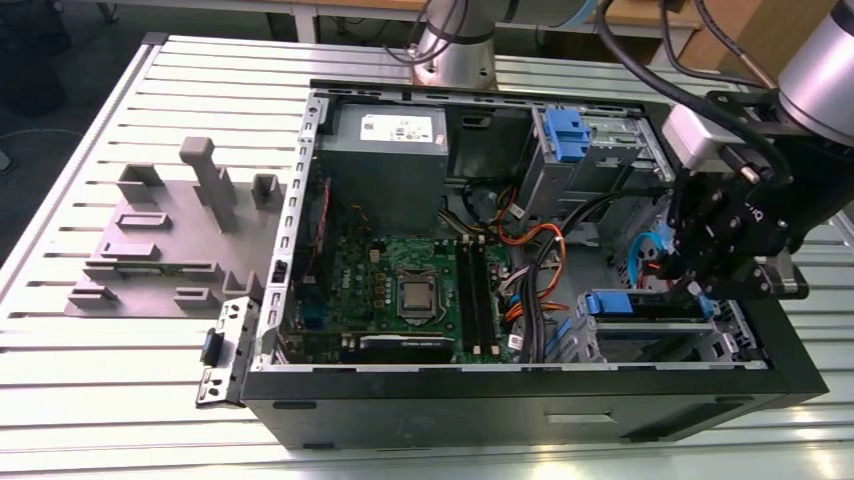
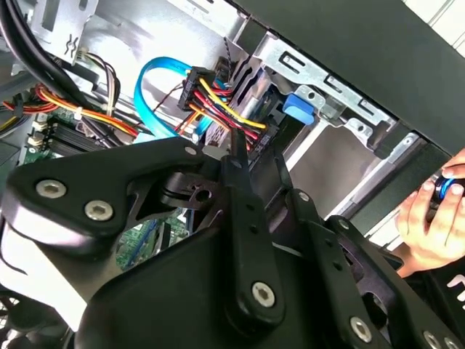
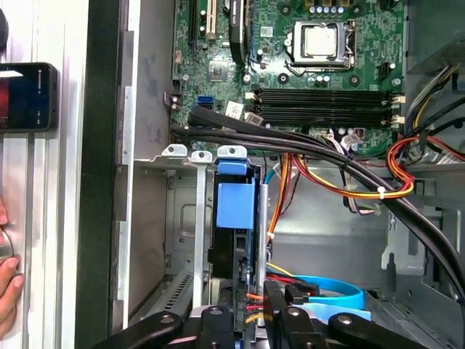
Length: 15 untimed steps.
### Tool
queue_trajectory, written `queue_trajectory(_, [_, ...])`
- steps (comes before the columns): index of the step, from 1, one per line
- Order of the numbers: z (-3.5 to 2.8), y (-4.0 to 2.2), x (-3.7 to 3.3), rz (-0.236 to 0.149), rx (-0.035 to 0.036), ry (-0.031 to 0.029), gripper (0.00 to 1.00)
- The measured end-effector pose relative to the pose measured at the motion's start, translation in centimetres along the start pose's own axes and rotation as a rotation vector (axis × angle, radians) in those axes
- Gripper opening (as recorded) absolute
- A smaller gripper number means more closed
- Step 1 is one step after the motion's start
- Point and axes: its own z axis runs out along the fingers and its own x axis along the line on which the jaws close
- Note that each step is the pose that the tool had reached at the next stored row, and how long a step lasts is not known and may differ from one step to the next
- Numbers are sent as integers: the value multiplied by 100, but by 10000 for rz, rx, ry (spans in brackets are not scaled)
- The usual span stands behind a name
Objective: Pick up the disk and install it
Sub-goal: 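Insert the first disk wire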
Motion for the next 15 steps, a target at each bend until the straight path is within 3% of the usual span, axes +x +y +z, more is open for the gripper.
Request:
queue_trajectory(5, [-18,0,1,-2,-39,-37,29])
queue_trajectory(9, [-18,0,1,-3,-40,-37,11])
queue_trajectory(15, [-18,-1,1,-3,-45,-37,11])
